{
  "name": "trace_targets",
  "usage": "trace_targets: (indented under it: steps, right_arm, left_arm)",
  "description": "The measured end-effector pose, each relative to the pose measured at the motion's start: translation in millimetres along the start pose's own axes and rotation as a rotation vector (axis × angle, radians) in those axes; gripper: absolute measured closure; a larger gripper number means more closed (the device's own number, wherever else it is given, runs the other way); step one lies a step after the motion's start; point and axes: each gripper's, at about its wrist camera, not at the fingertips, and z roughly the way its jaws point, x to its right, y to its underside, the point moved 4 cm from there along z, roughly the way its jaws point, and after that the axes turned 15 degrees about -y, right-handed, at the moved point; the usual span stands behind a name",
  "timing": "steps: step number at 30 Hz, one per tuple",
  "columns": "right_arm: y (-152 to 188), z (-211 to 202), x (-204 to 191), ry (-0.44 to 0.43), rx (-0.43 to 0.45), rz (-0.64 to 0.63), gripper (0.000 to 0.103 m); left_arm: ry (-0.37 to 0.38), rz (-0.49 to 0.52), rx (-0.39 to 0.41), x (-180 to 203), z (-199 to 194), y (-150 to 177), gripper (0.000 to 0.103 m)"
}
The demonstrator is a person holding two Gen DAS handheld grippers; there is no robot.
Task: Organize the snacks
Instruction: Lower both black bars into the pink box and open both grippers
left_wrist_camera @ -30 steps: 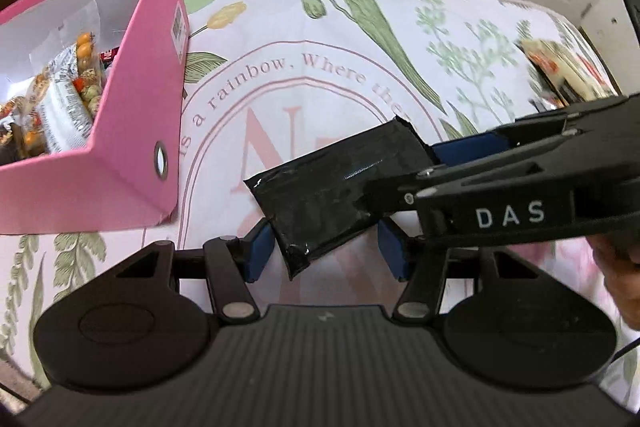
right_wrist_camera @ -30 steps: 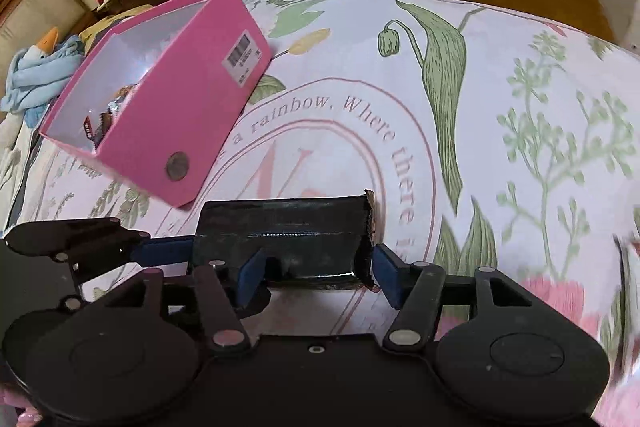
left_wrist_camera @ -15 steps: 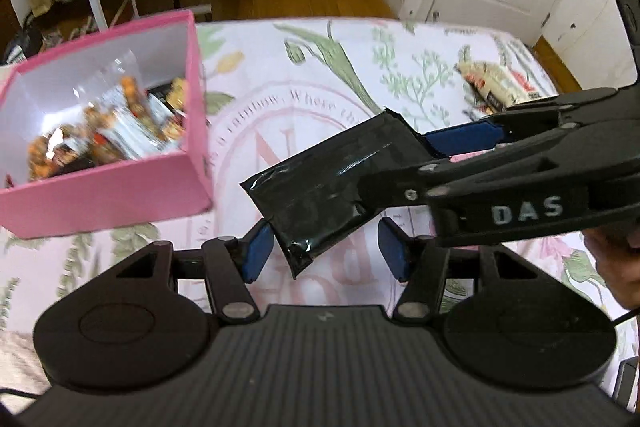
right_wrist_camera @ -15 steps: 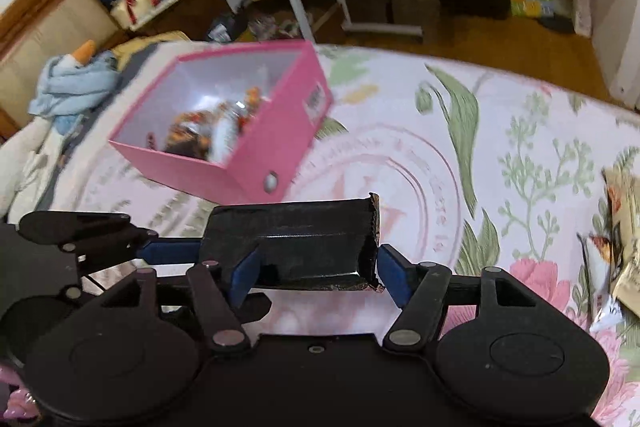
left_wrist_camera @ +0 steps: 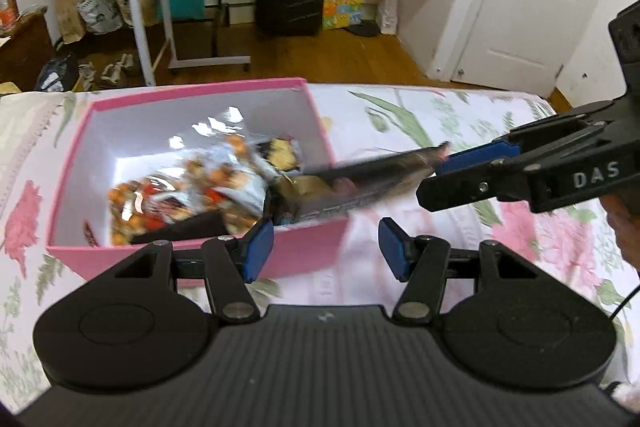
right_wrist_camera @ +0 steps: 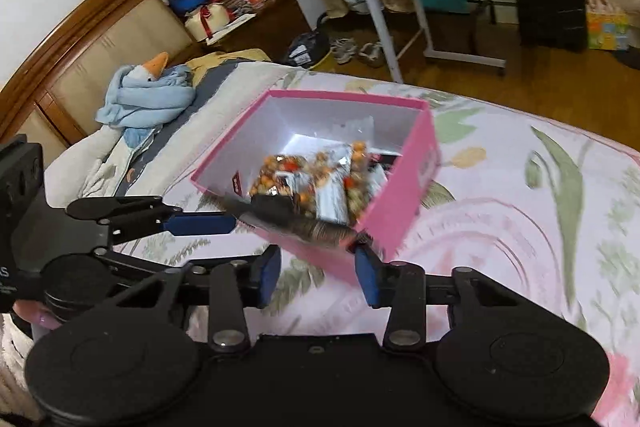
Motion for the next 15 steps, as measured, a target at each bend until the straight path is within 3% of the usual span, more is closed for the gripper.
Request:
trace_targets:
  steps: [4,8,15]
  right_arm:
    - [-18,40,-2,-0.055,-0.025,-0.025,0.075]
    - [-31,72,9,-0.023,-0.025,-0.021,0.076]
    - [-15,60,27,0.028,-0.032,0.018,0.075]
  left_arm:
    - [0.036,-0.015,0.004,-24,22,-13,0.048]
    - [0.007,-0.111,-0.097,-51,62,-11,0.048]
    - [-0.034,-0.105,-0.129,-52,74,0,0.048]
